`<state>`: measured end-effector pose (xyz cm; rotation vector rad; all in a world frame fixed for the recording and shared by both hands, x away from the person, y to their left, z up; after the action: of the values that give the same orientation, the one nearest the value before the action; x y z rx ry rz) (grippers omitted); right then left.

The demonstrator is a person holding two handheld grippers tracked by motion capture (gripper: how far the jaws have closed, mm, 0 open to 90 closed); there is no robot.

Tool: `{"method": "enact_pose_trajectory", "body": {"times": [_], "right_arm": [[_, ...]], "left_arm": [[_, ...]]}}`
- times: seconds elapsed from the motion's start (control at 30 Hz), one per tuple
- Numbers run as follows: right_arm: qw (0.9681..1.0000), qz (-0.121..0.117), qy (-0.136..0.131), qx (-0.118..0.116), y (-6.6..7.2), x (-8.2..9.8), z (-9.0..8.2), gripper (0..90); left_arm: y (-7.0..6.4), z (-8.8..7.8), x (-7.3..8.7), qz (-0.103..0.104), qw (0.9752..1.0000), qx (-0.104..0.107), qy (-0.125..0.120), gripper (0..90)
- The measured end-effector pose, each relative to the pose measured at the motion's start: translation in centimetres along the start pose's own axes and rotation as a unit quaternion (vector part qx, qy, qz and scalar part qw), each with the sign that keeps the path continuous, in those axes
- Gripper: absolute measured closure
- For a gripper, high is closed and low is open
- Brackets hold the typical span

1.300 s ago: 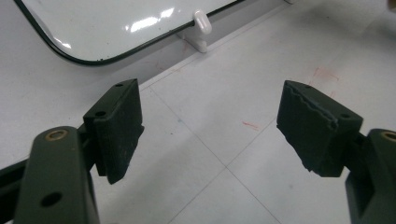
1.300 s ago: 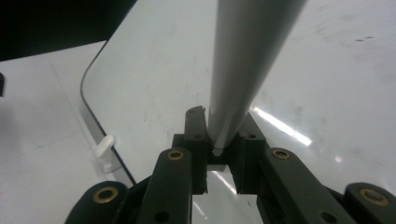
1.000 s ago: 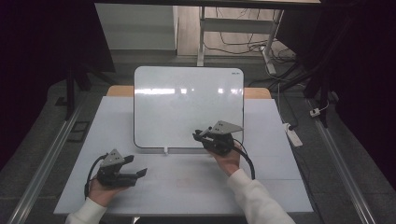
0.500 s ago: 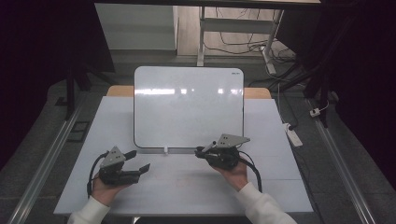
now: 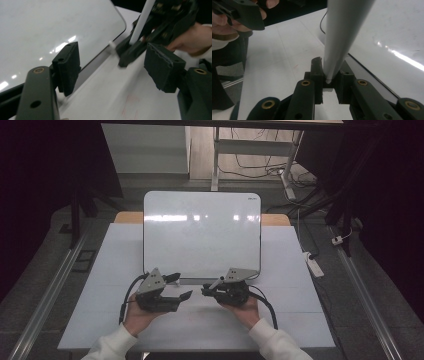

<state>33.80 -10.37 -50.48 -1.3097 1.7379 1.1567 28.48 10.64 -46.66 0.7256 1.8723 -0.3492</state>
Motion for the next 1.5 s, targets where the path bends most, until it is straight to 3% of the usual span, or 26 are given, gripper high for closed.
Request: {"method": "enact_pose_trajectory", "body": {"times": [0.2, 0.37, 0.47, 0.63, 0.8, 0.97, 1.1, 1.23, 1.4, 1.5], "right_arm": [[0.9998, 0.015, 0.000, -0.014, 0.1, 0.2, 0.8, 78.2], [0.9993, 0.028, -0.005, -0.024, 0.0, 0.2, 1.3, 78.2], [0.9991, 0.030, -0.006, -0.029, 0.0, 0.1, 1.6, 78.2], [0.9990, 0.031, -0.005, -0.033, 0.2, 0.0, 1.8, 78.1], [0.9988, 0.032, -0.003, -0.037, 0.3, 0.1, 2.0, 77.7], [0.9991, 0.024, -0.005, -0.035, 0.5, 0.0, 1.9, 74.5], [0.9998, 0.005, -0.010, -0.017, 0.8, -0.3, 1.3, 61.4], [0.9997, -0.009, -0.019, 0.009, 0.7, -0.2, -0.3, 54.2], [0.9979, -0.017, -0.026, 0.058, -0.2, 0.7, -4.1, 49.9], [0.9948, -0.020, -0.023, 0.097, -0.6, 2.0, -6.9, 48.6]], "left_arm": [[-1.3, 2.1, -1.4, 0.011, 0.9997, 0.022, -0.008, 37.4], [-1.9, 3.2, -1.9, 0.019, 0.9990, 0.040, -0.011, 48.3], [-2.2, 3.7, -2.0, 0.023, 0.9984, 0.050, -0.011, 57.3], [-2.2, 3.7, -2.0, 0.035, 0.9982, 0.048, -0.010, 78.7], [-2.2, 3.6, -1.9, 0.044, 0.9982, 0.041, -0.007, 81.2], [-1.6, 3.3, -2.0, 0.030, 0.9985, 0.044, -0.012, 81.4], [-0.6, 2.6, -2.0, 0.020, 0.9993, 0.027, -0.018, 81.5], [0.9, 2.0, -1.8, 0.001, 0.9997, 0.010, -0.023, 81.5], [2.3, 1.3, -1.6, -0.010, 0.9996, -0.006, -0.027, 81.4], [3.3, 0.6, -1.6, -0.016, 0.9993, -0.014, -0.029, 81.4]]}}
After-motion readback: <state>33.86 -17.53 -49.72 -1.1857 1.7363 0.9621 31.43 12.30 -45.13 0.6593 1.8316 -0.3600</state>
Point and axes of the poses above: each handheld gripper's, and its own axes: z roughly forward along the jaws, x roughly out of its underside, y roughly to its left, the point moved 3 cm from there along z, roughly forward along the jaws, and after that the axes turned 15 degrees about -x, right-handed, at the moved point
